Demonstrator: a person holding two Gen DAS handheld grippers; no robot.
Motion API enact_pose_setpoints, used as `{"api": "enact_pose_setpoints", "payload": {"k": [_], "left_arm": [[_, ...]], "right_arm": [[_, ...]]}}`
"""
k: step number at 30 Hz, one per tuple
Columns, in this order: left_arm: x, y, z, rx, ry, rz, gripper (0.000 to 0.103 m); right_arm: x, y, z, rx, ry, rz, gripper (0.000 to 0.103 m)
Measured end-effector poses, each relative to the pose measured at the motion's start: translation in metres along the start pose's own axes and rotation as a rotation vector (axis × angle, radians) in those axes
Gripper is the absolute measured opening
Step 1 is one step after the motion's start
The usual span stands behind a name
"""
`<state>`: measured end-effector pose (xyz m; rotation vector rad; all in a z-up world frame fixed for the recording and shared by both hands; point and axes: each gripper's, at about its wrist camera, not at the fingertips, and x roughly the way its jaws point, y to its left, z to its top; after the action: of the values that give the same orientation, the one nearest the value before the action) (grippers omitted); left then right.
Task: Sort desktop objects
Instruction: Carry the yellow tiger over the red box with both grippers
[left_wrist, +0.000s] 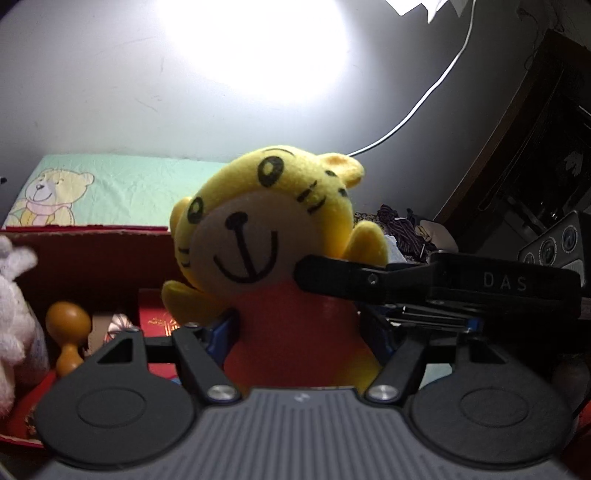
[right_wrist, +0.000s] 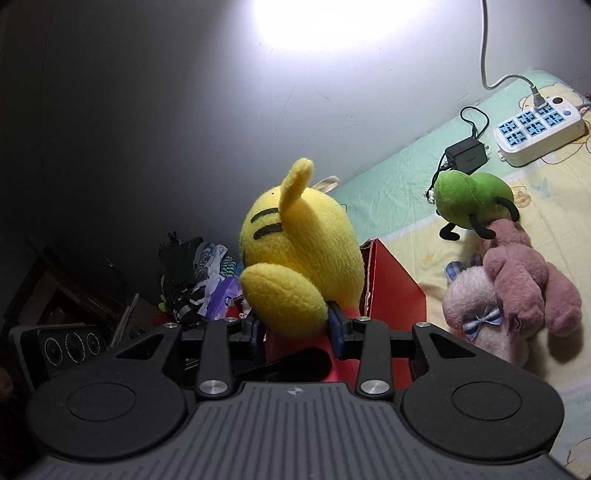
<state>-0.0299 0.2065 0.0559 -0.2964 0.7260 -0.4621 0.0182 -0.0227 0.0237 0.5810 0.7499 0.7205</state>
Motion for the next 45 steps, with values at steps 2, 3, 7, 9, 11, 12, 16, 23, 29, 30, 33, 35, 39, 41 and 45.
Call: {"api": "enact_pose_setpoints", "payload": {"k": [2, 3, 7, 9, 11, 12, 16, 23, 29, 30, 33, 35, 39, 41, 45], "left_arm": [[0.000, 0.013, 0.002, -0.032, 0.007, -0.025, 0.072], [0.000, 0.020, 0.002, -0.046, 0.009, -0.039, 0.072], [0.000, 0.036, 0.009, -0.077, 0.018, -0.082, 0.072], [-0.001, 0.038, 0.016, -0.044, 0.006, -0.058, 0.072], [0.000, 0.039, 0.017, -0.032, 0.012, -0.054, 0.072], [0.002, 0.042, 0.017, -0.034, 0.021, -0.061, 0.072], [0.013, 0.056, 0.013, -0.072, 0.065, -0.089, 0.072], [0.021, 0.076, 0.012, -0.118, 0.087, -0.122, 0.074], [0.026, 0.089, 0.012, -0.116, 0.108, -0.091, 0.074], [0.030, 0.091, 0.010, -0.127, 0.119, -0.098, 0.074], [0.037, 0.096, 0.008, -0.139, 0.132, -0.121, 0.076], [0.039, 0.097, 0.007, -0.149, 0.137, -0.136, 0.076], [0.044, 0.103, 0.003, -0.179, 0.143, -0.157, 0.079], [0.046, 0.108, -0.002, -0.203, 0.165, -0.159, 0.081], [0.051, 0.107, -0.011, -0.187, 0.215, -0.111, 0.077]], "right_arm": [[0.009, 0.008, -0.001, -0.030, 0.004, -0.039, 0.037], [0.012, 0.010, -0.001, -0.040, 0.001, -0.050, 0.037], [0.019, 0.014, -0.001, -0.021, -0.021, -0.065, 0.036], [0.023, 0.017, 0.000, -0.018, -0.028, -0.072, 0.035], [0.027, 0.019, 0.000, -0.003, -0.031, -0.075, 0.035], [0.029, 0.021, -0.001, -0.008, -0.032, -0.091, 0.035], [0.039, 0.024, -0.004, -0.013, -0.010, -0.159, 0.035], [0.055, 0.032, -0.006, -0.037, 0.031, -0.228, 0.035], [0.076, 0.029, -0.006, 0.002, 0.079, -0.281, 0.034], [0.078, 0.026, -0.007, 0.013, 0.077, -0.289, 0.033], [0.080, 0.024, -0.010, 0.018, 0.067, -0.310, 0.033], [0.080, 0.026, -0.008, 0.011, 0.076, -0.332, 0.032], [0.085, 0.030, -0.007, -0.017, 0.097, -0.370, 0.032], [0.092, 0.029, -0.009, -0.023, 0.126, -0.388, 0.032], [0.104, 0.026, -0.017, -0.049, 0.164, -0.430, 0.030]]}}
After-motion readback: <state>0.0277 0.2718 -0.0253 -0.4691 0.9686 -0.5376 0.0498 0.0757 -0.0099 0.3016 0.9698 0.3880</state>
